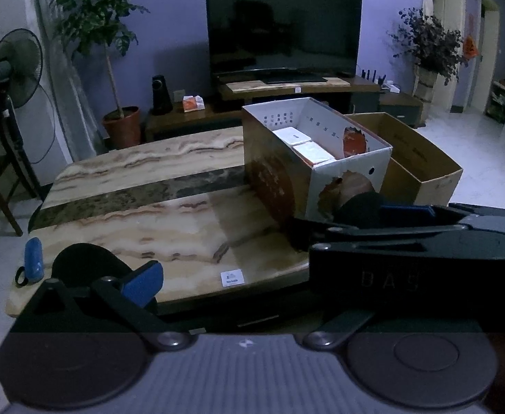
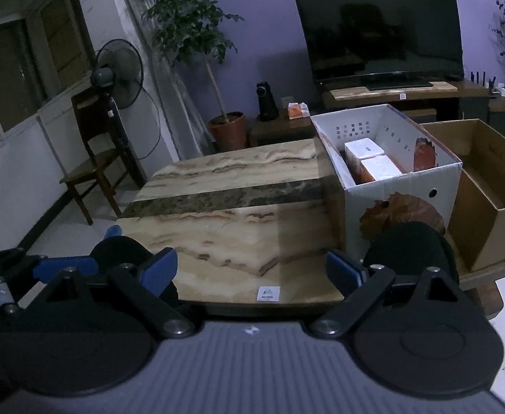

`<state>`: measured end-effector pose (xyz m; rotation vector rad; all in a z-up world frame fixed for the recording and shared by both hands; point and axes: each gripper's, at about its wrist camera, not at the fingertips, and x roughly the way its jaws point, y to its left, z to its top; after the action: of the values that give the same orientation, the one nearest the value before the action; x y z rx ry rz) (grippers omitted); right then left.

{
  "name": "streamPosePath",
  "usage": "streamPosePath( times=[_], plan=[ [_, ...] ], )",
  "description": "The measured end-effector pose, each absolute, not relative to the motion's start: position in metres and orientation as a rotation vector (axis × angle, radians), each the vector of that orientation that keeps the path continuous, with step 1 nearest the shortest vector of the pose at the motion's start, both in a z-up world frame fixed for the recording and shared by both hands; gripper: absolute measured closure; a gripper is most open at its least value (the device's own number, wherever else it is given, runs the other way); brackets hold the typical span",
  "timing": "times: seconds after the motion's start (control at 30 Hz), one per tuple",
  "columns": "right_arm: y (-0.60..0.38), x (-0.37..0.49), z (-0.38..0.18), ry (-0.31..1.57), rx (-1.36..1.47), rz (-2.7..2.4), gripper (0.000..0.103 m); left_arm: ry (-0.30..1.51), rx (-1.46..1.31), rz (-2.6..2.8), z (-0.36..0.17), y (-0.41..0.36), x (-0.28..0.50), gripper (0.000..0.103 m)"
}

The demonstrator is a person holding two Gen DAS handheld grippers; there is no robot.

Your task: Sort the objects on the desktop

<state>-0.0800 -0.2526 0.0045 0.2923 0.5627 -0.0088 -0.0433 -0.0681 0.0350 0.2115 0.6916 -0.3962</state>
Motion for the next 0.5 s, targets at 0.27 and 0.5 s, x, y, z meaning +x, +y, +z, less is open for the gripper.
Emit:
streamPosePath(
  times=[0.27,0.5],
  plan=[
    [-0.2488,-0.0847,0.0089,0.563,0.294,-0.004,0.01,0.688,0.215,-0.396,0.0373,-0.0687,-0.0441,0.001],
    [-0.2486,-0.0832,0.0099,0.561,0.284,-0.014,0.01,0.686,0.22,-0.394,0.037,-0.0685,-0.0443,0.001]
  ],
)
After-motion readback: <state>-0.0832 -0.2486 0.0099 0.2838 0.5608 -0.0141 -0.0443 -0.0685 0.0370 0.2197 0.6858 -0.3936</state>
